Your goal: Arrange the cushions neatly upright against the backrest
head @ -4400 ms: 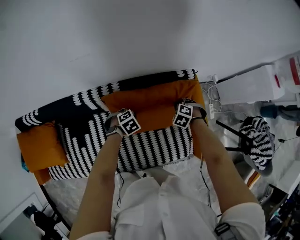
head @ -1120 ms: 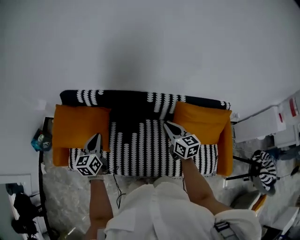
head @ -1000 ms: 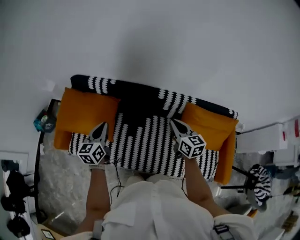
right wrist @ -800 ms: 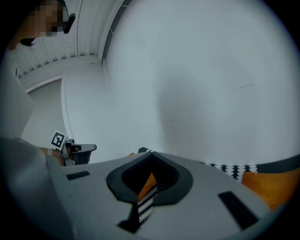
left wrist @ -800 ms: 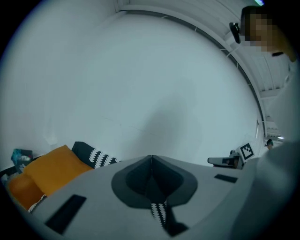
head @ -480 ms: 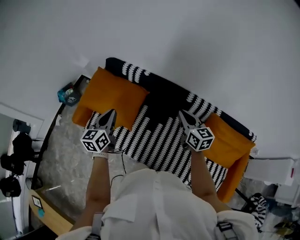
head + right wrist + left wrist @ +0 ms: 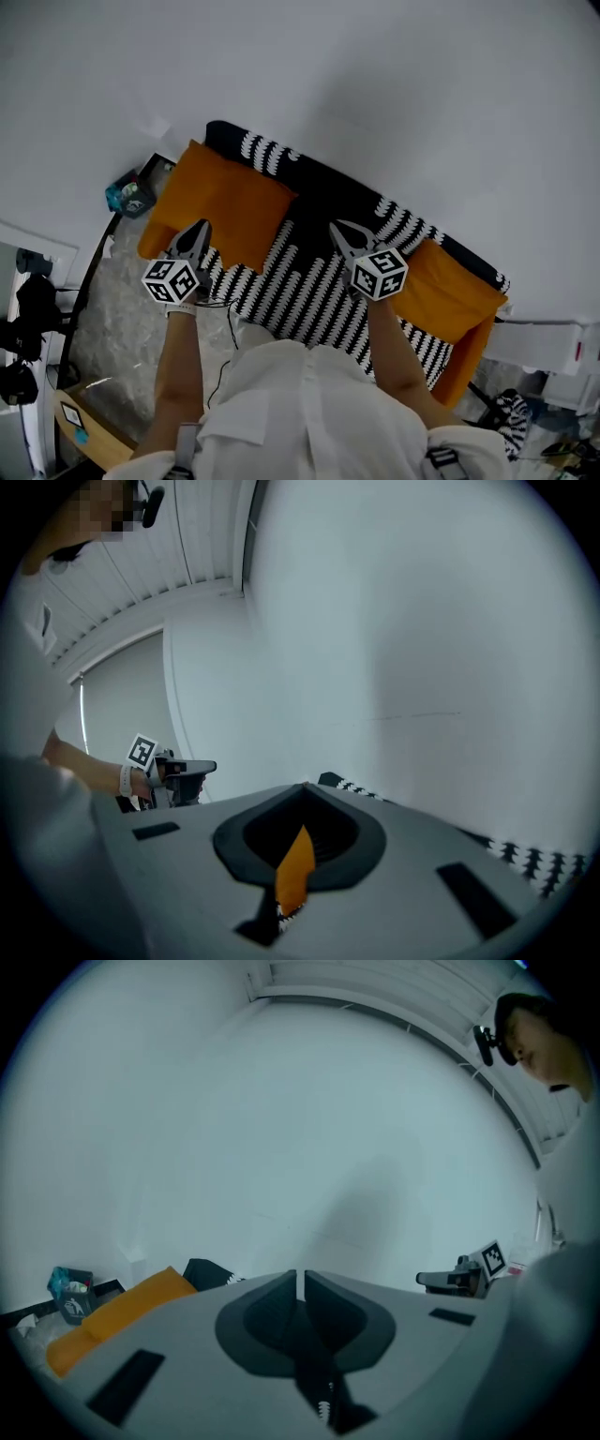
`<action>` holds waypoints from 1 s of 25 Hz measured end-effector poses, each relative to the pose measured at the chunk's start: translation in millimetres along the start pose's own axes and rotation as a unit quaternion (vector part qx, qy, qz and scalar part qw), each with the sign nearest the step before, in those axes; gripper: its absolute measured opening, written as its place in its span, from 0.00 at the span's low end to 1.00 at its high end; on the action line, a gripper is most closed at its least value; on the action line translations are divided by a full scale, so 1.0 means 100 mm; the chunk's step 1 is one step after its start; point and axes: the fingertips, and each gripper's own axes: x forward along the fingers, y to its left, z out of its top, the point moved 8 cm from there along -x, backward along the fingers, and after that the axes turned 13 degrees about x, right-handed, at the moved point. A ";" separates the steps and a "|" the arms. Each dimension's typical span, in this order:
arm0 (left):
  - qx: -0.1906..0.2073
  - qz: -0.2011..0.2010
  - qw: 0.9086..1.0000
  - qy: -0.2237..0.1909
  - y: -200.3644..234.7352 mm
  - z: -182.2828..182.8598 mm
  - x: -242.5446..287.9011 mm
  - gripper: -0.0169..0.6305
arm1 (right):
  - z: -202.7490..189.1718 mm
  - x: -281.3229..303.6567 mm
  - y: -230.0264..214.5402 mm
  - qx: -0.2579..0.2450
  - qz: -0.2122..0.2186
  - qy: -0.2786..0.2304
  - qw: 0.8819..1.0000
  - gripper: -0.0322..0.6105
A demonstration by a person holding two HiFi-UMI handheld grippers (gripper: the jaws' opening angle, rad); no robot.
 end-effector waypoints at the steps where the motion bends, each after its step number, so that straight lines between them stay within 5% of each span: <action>1: 0.001 -0.006 1.000 0.004 0.12 0.00 0.06 0.06 | -0.01 0.11 0.02 0.001 -0.001 0.003 1.000 0.06; 9: 0.048 -0.085 0.994 0.054 1.36 0.04 0.63 0.15 | -0.11 1.32 0.25 0.012 -0.018 0.027 0.999 0.07; 15: 0.125 -0.172 0.968 0.132 2.16 -0.03 1.15 0.21 | -0.28 2.27 0.29 -0.005 -0.027 0.076 0.997 0.10; 19: 0.186 -0.249 0.928 0.206 2.43 -0.32 1.52 0.28 | -0.52 2.75 0.24 -0.025 -0.031 0.138 0.990 0.14; 25: 0.296 -0.331 0.839 0.314 2.78 -0.72 2.19 0.34 | -0.81 3.39 -0.04 -0.062 -0.023 0.257 0.964 0.26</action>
